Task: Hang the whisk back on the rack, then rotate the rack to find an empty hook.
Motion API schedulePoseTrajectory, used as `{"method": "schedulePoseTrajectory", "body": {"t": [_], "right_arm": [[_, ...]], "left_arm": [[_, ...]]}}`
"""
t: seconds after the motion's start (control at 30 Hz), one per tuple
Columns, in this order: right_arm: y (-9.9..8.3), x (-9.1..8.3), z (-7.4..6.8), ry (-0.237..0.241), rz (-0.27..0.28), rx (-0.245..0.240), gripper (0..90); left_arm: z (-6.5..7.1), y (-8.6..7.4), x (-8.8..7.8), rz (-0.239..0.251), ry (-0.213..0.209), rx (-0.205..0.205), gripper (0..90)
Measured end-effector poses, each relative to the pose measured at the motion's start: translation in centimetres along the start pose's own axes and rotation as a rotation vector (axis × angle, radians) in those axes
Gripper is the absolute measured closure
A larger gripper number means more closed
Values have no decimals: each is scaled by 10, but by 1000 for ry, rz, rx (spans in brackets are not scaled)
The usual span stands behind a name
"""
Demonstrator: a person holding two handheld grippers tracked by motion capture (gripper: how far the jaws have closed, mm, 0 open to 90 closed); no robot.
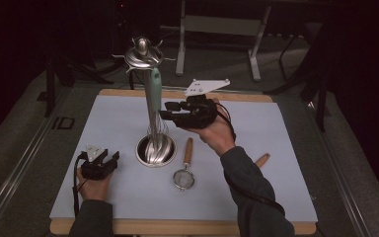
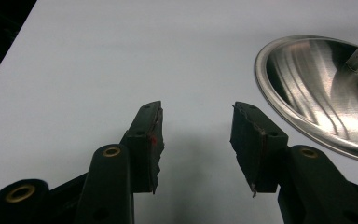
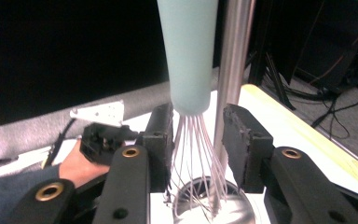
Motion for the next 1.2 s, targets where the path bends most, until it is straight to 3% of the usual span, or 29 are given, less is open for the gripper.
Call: {"method": "schedulePoseTrajectory", "body": {"t": [0.37,0.83,1.0,1.2], "right_arm": [[-18,-14,5,-36,-134,-53,760],[-57,-28,7,-103,-295,-109,730],[-71,-34,9,-133,-316,-89,713],[-98,-42,11,-156,-316,-6,690]], "left_arm": [[0,0,0,-2,0,1,539],[-1,0,1,-9,-10,-7,547],[-2,0,0,-5,-33,-14,578],[-2,2,-5,40,-88,-32,651]]}}
Point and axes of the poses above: each handheld gripper's, and its own axes: x roughly forward along the jaws, y roughly out of its top, z roughly to its right, the point moved 1 cm from there along x, roughly forward along the jaws, and after that the axes turned 8 degrees about -x, right-handed, at the moved point
